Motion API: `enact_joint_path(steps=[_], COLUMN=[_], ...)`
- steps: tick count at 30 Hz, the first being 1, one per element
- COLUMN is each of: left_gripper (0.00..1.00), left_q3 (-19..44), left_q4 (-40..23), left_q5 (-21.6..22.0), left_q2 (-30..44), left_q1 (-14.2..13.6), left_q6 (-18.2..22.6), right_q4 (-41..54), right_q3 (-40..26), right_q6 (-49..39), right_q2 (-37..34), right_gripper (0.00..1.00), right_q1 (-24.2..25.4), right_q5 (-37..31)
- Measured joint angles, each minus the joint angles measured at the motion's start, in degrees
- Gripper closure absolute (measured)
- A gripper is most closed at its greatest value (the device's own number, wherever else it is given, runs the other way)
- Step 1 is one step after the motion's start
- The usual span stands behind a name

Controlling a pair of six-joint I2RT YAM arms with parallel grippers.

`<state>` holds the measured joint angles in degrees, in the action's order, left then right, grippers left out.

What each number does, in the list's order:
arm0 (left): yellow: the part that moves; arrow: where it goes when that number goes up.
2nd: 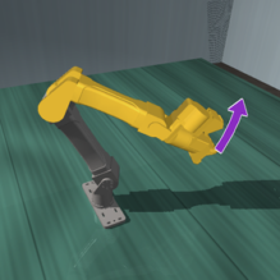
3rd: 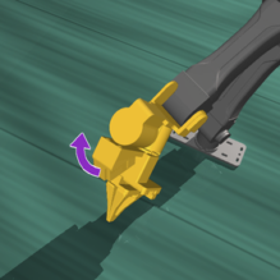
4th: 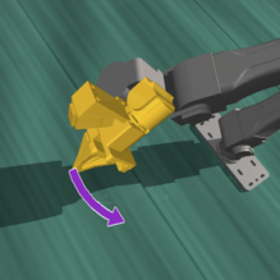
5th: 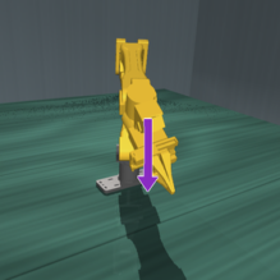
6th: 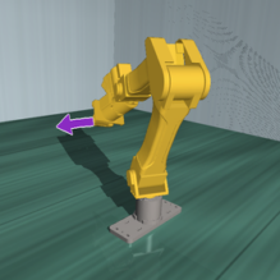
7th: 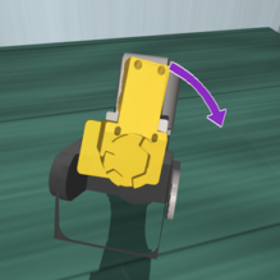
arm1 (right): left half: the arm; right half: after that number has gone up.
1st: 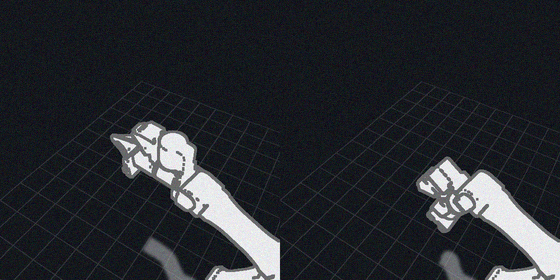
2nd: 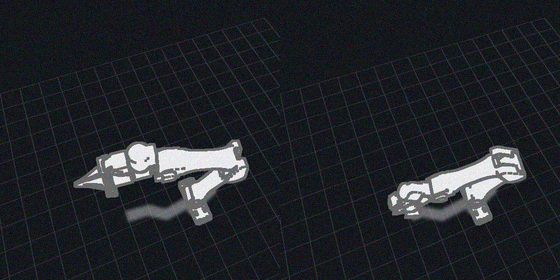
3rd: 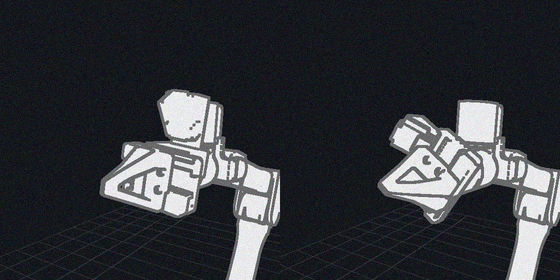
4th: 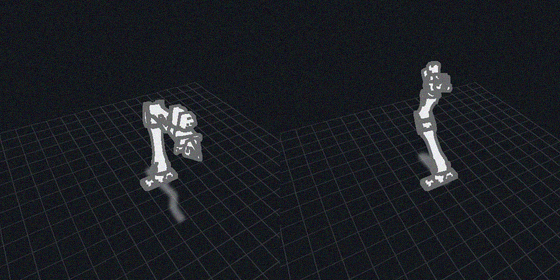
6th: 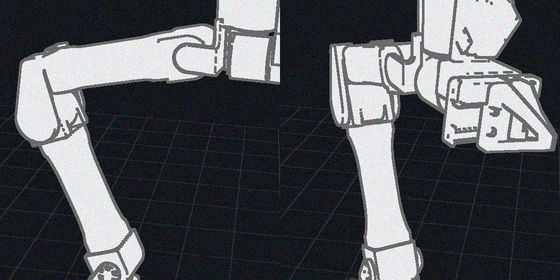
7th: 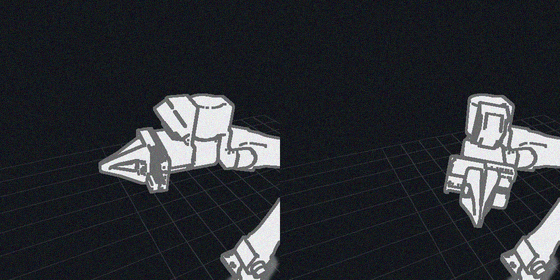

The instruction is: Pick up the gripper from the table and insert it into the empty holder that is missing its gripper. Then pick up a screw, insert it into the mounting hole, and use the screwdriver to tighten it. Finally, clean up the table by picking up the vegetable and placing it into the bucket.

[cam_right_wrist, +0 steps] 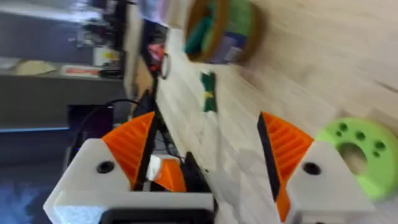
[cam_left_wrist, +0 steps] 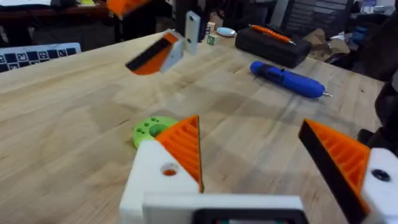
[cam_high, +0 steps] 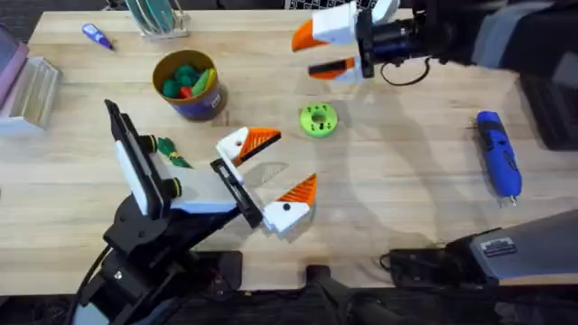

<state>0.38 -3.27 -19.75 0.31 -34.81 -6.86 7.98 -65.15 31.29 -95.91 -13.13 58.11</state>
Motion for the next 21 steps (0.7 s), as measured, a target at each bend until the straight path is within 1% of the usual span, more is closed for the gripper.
enact_joint_path(steps=[3, 4, 7, 11, 12, 14, 17, 21], left_gripper=[0.015, 0.015, 0.015, 0.015, 0.015, 0.016, 0.015, 0.015], left_q3=[0.0, 0.0, 0.0, 0.0, 0.0, 0.0, 0.0, 0.0], left_q4=[0.0, 0.0, 0.0, 0.0, 0.0, 0.0, 0.0, 0.0], left_q5=[0.0, 0.0, 0.0, 0.0, 0.0, 0.0, 0.0, 0.0], left_q2=[0.0, 0.0, 0.0, 0.0, 0.0, 0.0, 0.0, 0.0], left_q1=[0.0, 0.0, 0.0, 0.0, 0.0, 0.0, 0.0, 0.0], left_q6=[0.0, 0.0, 0.0, 0.0, 0.0, 0.0, 0.0, 0.0], right_q4=[14.8, 18.4, 28.6, 34.0, 35.1, 36.1, 36.2, 37.0], right_q3=[-3.9, -5.0, -8.7, -10.7, -10.9, -10.9, -10.9, -10.9], right_q6=[-7.4, -9.6, -15.4, -19.1, -19.7, -20.6, -21.4, -21.9], right_q2=[1.7, 2.6, 6.6, 11.0, 11.5, 11.4, 10.0, 8.6], right_gripper=[0.079, 0.08, 0.08, 0.077, 0.077, 0.077, 0.077, 0.079], right_q1=[-0.4, -0.7, -3.0, -8.0, -9.7, -12.9, -16.7, -19.9], right_q5=[-6.7, -9.2, -20.6, -36.6, -41.0, -47.1, -52.4, -55.6])
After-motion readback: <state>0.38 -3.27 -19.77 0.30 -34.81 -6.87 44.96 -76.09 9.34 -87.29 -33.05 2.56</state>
